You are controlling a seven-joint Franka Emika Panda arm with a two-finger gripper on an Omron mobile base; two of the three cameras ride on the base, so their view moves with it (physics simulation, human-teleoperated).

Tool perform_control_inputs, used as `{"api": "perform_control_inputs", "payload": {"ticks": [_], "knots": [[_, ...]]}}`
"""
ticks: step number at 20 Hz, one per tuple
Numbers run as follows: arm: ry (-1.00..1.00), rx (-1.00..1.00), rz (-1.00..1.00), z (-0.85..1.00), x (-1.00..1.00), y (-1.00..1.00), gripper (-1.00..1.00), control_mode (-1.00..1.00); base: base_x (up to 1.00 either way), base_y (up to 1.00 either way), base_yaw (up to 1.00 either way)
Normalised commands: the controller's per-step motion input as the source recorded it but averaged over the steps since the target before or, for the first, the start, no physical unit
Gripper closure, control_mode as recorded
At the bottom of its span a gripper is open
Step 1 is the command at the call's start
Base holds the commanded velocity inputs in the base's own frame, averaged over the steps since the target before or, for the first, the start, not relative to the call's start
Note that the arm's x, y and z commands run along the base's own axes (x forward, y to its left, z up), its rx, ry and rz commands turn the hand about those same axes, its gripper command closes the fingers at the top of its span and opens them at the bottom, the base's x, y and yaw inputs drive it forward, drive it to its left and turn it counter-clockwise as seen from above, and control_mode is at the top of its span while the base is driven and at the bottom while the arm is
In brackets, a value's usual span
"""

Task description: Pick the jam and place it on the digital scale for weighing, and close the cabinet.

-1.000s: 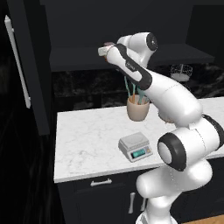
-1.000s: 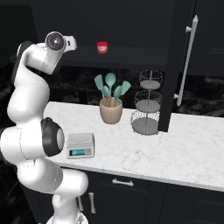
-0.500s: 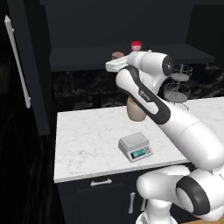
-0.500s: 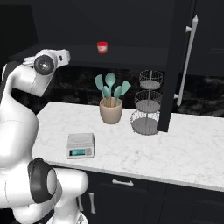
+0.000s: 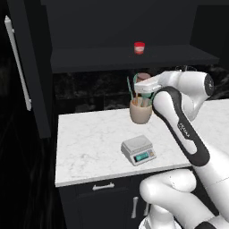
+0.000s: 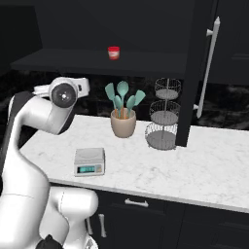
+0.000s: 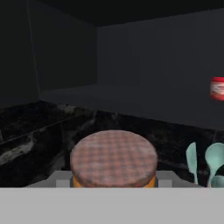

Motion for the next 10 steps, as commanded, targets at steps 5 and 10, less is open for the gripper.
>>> {"api": "perform_control_inputs", "payload": {"ticks": [5, 10], "knots": [[0.2, -0.01, 0.19, -0.66, -0.36, -0.39, 1.0, -1.0, 0.0, 0.0, 0.0], [0.14, 0.0, 0.12, -0.64, -0.2, -0.19, 1.0, -1.0, 0.0, 0.0, 0.0]]}}
